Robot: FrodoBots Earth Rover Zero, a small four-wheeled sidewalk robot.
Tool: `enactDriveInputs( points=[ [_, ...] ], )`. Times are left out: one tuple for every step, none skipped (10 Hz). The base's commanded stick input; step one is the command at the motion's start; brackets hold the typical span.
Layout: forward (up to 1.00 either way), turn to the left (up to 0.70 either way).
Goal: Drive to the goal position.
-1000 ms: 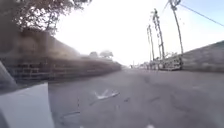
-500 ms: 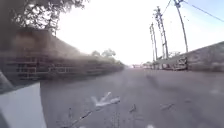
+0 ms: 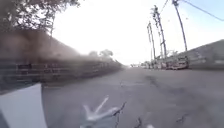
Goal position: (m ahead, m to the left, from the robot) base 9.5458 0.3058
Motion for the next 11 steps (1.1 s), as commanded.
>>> enactDriveInputs(
  points=[
    [0.7,0.0],
    [0.7,0.0],
    [0.7,0.0],
    [0.7,0.0],
    [0.7,0.0],
    [0.7,0.0],
    [0.7,0.0],
    [0.7,0.0],
    [0.7,0.0],
    [0.7,0.0],
    [0.7,0.0]
  ],
)
